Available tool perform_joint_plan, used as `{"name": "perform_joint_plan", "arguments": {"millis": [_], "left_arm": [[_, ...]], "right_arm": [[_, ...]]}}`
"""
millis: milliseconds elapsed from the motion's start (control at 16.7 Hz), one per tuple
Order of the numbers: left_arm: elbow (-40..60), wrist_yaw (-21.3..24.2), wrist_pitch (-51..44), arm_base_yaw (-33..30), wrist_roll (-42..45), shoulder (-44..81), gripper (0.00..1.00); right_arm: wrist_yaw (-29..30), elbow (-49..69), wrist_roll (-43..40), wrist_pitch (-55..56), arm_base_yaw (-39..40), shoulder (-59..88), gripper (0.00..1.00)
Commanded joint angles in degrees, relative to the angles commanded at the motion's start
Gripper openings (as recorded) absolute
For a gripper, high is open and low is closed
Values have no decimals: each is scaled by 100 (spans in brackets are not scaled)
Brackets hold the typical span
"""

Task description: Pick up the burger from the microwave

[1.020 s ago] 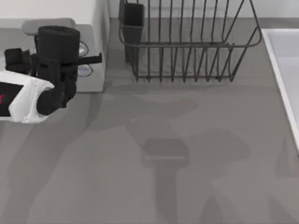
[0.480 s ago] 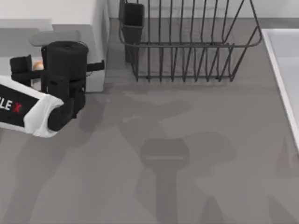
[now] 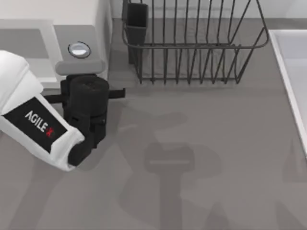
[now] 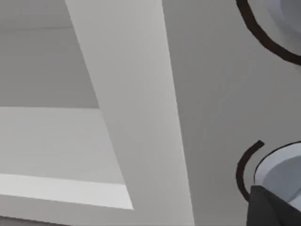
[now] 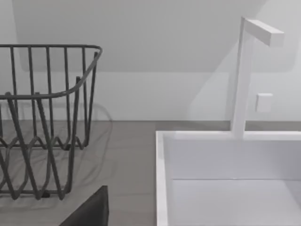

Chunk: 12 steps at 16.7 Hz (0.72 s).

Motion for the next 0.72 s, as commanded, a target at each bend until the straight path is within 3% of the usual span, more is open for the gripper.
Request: {"name": "perform_joint_plan", "arguments": {"millis": [180,720], "left_arm": [[0,0,0,0,0,0,0],[0,0,0,0,0,0,68]], "right_arm": [[0,0,0,0,0,0,100],[0,0,0,0,0,0,100]]}}
